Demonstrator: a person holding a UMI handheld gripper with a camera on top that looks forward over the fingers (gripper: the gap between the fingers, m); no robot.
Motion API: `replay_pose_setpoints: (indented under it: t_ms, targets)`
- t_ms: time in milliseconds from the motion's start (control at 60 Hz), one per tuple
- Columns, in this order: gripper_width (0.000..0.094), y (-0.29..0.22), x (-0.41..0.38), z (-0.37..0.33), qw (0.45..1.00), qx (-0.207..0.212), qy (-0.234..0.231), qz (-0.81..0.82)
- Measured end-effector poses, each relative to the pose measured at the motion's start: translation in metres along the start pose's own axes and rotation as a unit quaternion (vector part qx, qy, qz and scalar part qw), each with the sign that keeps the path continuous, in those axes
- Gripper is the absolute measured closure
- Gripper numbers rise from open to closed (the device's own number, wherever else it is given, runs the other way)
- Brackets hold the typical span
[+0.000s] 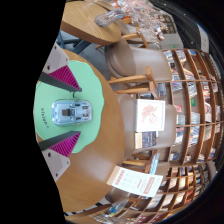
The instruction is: Arrange mouse
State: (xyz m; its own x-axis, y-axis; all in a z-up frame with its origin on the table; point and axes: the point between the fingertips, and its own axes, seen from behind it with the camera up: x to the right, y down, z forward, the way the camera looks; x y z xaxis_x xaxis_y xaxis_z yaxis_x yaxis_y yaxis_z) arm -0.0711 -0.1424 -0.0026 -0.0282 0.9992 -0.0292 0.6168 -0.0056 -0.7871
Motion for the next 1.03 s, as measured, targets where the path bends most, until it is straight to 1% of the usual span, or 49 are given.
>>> replay_pose_setpoints:
  t_ms: [17,50,67,117,183,317,450,600,717,767,917,1033]
  targets:
    - [0.0066,-0.001,0.001,-0.003,1.0,0.001,0.0,0.0]
    - [0.0104,-0.003,0.002,-0.011,1.0,0.006,0.0,0.001]
    - [0.0108,-0.004,0.004,-0.015,1.0,0.009,0.002,0.002]
    - [0.0085,-0.008,0.007,-0.033,1.0,0.019,0.008,0.001]
    - [0.0084,-0.012,0.014,-0.065,0.999,0.031,0.014,-0.002]
    - [0.0085,-0.016,0.027,-0.148,0.999,0.052,0.007,-0.002]
    - [0.0083,0.001,0.051,-0.237,0.997,0.076,0.011,0.014]
    - [0.0081,0.04,0.083,-0.306,0.996,0.077,0.035,0.016]
    - [0.0086,0.075,0.097,-0.335,0.997,0.064,0.037,0.023]
    - [0.0087,0.082,0.096,-0.344,0.997,0.062,0.036,0.021]
    - [0.0085,0.088,0.105,-0.361,0.996,0.073,0.044,0.008]
    - [0.0084,0.084,0.109,-0.368,0.995,0.086,0.053,0.005]
